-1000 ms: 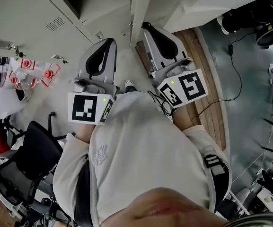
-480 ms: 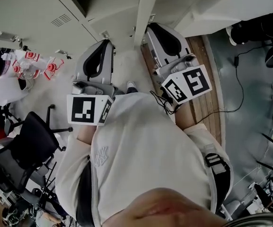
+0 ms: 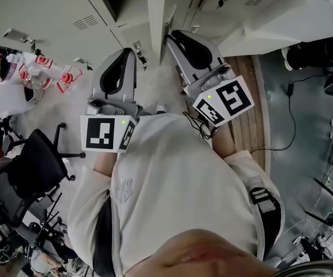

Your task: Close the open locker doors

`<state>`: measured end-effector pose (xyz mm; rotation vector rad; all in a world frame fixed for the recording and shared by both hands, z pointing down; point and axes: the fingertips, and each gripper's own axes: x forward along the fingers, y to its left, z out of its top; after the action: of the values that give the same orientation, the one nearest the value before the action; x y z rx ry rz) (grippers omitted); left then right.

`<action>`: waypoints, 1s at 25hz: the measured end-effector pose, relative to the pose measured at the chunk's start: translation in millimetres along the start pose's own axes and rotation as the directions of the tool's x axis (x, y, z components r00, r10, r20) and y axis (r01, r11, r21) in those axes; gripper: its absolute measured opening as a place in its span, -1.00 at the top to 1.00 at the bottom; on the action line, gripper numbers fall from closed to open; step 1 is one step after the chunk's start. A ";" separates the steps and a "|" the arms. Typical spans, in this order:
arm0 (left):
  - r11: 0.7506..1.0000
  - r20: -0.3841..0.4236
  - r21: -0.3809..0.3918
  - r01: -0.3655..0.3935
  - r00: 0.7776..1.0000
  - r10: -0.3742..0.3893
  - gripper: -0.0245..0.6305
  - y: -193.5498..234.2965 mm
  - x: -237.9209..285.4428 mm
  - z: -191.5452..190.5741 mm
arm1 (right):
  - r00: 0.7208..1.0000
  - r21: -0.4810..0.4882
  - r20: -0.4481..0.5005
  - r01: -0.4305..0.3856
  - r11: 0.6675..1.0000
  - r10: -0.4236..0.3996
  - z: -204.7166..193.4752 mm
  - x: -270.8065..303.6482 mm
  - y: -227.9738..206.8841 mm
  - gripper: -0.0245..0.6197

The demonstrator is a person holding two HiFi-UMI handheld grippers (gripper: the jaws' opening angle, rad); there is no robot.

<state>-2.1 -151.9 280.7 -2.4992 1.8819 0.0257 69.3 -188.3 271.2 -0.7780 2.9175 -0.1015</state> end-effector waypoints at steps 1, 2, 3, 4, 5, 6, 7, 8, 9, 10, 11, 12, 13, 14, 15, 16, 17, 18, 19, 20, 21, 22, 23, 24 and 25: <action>1.000 0.003 0.002 -0.011 1.000 0.011 0.92 4.6 -0.8 1.2 | 1.000 -0.001 0.001 -0.019 1.000 0.019 -0.3 6.6 2.6 0.85; 1.000 0.004 0.004 -0.022 1.000 0.022 0.92 9.5 -1.9 2.0 | 0.999 -0.001 0.003 -0.038 0.999 0.038 -0.4 13.4 5.3 0.85; 0.999 0.005 0.006 -0.033 0.999 0.033 0.92 14.6 -3.0 2.5 | 0.998 -0.001 0.005 -0.055 0.998 0.055 -0.5 20.6 7.8 0.85; 0.999 0.006 0.007 -0.044 0.999 0.044 0.92 19.9 -4.2 2.9 | 0.998 -0.001 0.006 -0.070 0.998 0.070 -0.6 28.0 10.1 0.85; 0.998 0.006 0.008 -0.055 0.998 0.055 0.92 25.2 -5.6 3.5 | 0.997 -0.003 0.006 -0.083 0.997 0.083 -0.9 35.5 12.2 0.85; 0.998 0.007 0.009 -0.067 0.998 0.067 0.92 31.0 -7.0 4.2 | 0.995 -0.005 0.004 -0.095 0.995 0.095 -1.3 43.3 14.1 0.85; 0.997 0.007 0.010 -0.079 0.997 0.079 0.92 37.1 -8.4 4.9 | 0.994 -0.008 0.004 -0.107 0.994 0.107 -1.6 51.4 15.8 0.85; 0.996 0.007 0.010 -0.091 0.996 0.090 0.92 43.6 -9.8 5.6 | 0.993 -0.010 0.004 -0.115 0.993 0.115 -1.8 59.6 16.9 0.85; 0.995 0.007 0.011 -0.102 0.995 0.102 0.92 50.1 -11.2 6.2 | 0.993 -0.011 0.005 -0.119 0.993 0.119 -2.1 67.8 17.2 0.85; 0.994 0.008 0.011 -0.112 0.994 0.111 0.92 56.2 -12.7 6.8 | 0.993 -0.009 0.007 -0.118 0.993 0.118 -2.7 75.7 16.9 0.85; 0.993 0.008 0.010 -0.119 0.993 0.119 0.92 61.9 -14.4 7.2 | 0.993 -0.007 0.008 -0.116 0.993 0.116 -3.4 83.2 16.4 0.85; 0.992 0.009 0.010 -0.126 0.992 0.126 0.92 67.3 -16.1 7.6 | 0.994 -0.006 0.008 -0.112 0.994 0.112 -4.2 90.4 16.0 0.85; 0.991 0.009 0.009 -0.131 0.991 0.131 0.92 72.6 -17.7 7.7 | 0.994 -0.008 0.007 -0.109 0.994 0.109 -5.2 97.5 15.5 0.85; 0.991 0.010 0.009 -0.136 0.991 0.136 0.92 77.8 -19.3 7.9 | 0.994 -0.013 0.005 -0.106 0.994 0.106 -6.2 104.5 14.8 0.85; 0.990 0.011 0.008 -0.140 0.990 0.140 0.92 82.9 -20.9 8.1 | 0.995 -0.018 0.003 -0.103 0.995 0.103 -7.2 111.4 13.9 0.85; 0.990 0.012 0.008 -0.144 0.989 0.144 0.92 87.8 -22.5 8.4 | 0.995 -0.021 0.003 -0.100 0.995 0.100 -8.1 118.1 12.8 0.85; 0.989 0.013 0.007 -0.148 0.989 0.148 0.92 92.5 -24.2 8.9 | 0.995 -0.025 0.001 -0.096 0.995 0.097 -8.8 124.5 11.6 0.85; 0.988 0.014 0.007 -0.151 0.988 0.151 0.92 97.2 -25.7 9.4 | 0.996 -0.027 0.000 -0.093 0.995 0.094 -9.3 130.6 10.3 0.85; 0.988 0.016 0.007 -0.155 0.988 0.154 0.92 102.0 -27.2 10.0 | 0.996 -0.030 -0.002 -0.090 0.995 0.090 -9.7 136.6 8.8 0.85; 0.987 0.017 0.007 -0.158 0.987 0.158 0.92 106.9 -28.4 10.7 | 0.996 -0.032 -0.003 -0.086 0.996 0.086 -10.1 142.4 7.3 0.85; 0.987 0.019 0.006 -0.161 0.987 0.161 0.92 111.9 -29.5 11.3 | 0.997 -0.034 -0.005 -0.080 0.996 0.080 -10.4 148.1 5.7 0.85; 0.987 0.020 0.006 -0.163 0.986 0.163 0.92 116.8 -30.6 11.9 | 0.997 -0.037 -0.007 -0.074 0.997 0.074 -10.8 153.7 4.0 0.85; 0.986 0.021 0.006 -0.166 0.986 0.166 0.92 121.5 -31.6 12.7 | 0.998 -0.041 -0.009 -0.068 0.997 0.067 -11.0 159.0 2.3 0.85; 0.986 0.023 0.005 -0.169 0.985 0.168 0.92 125.9 -32.5 13.6 | 0.998 -0.044 -0.012 -0.062 0.997 0.061 -11.1 164.2 0.5 0.85; 0.985 0.024 0.005 -0.171 0.985 0.171 0.92 130.1 -33.3 14.5 | 0.998 -0.048 -0.014 -0.056 0.997 0.055 -11.2 169.2 -1.3 0.85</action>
<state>-136.3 -155.5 266.8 -2.3145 2.0769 0.0501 -77.1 -273.6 265.6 -0.7046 2.9606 -0.0314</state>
